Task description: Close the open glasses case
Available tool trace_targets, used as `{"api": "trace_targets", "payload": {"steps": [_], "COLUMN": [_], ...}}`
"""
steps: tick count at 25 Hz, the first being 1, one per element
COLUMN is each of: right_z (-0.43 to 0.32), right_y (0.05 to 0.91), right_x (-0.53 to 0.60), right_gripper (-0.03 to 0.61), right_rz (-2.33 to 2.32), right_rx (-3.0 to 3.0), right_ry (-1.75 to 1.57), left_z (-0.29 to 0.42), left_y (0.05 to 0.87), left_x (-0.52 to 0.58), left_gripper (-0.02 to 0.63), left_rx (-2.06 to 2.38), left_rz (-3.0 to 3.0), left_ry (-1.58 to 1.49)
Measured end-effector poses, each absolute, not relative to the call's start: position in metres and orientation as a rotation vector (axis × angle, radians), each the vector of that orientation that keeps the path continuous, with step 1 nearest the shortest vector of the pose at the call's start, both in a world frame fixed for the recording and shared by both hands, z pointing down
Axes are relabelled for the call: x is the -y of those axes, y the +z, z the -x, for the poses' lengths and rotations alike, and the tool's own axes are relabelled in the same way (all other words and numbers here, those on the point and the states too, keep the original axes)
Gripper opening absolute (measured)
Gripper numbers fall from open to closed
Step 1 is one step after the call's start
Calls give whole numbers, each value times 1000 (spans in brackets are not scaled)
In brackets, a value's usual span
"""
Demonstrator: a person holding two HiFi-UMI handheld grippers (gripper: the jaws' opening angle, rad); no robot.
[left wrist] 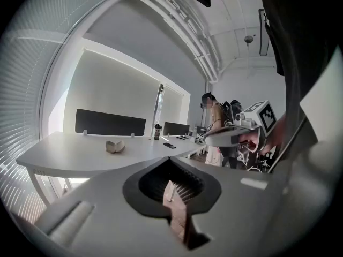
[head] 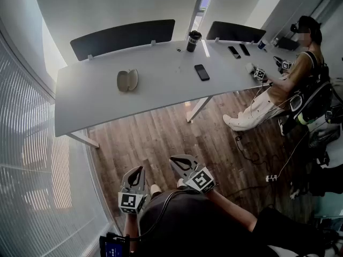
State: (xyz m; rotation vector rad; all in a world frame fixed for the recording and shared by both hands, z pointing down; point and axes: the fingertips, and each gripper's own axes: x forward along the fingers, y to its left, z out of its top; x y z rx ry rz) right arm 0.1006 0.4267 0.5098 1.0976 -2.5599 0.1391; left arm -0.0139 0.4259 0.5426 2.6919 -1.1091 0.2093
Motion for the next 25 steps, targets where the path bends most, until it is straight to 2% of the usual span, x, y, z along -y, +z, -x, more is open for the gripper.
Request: {"api": "trace_targets", "payload": {"steps": [9, 25], "right_z": [-64, -82], "right_y": [501, 512], "right_x": [-433, -403], "right_gripper": [5, 5], "right_rz": [-1067, -1060], "right_rx": [2556, 2609], "right_ry": [114, 177], "left_z": [42, 24], "left_y": [535, 535], "left_x": [-408, -406], "left_gripper": [8, 7], "left_rx": [1096, 1146], "left_rz": [-2731, -2691], "left_ry": [191, 269]}}
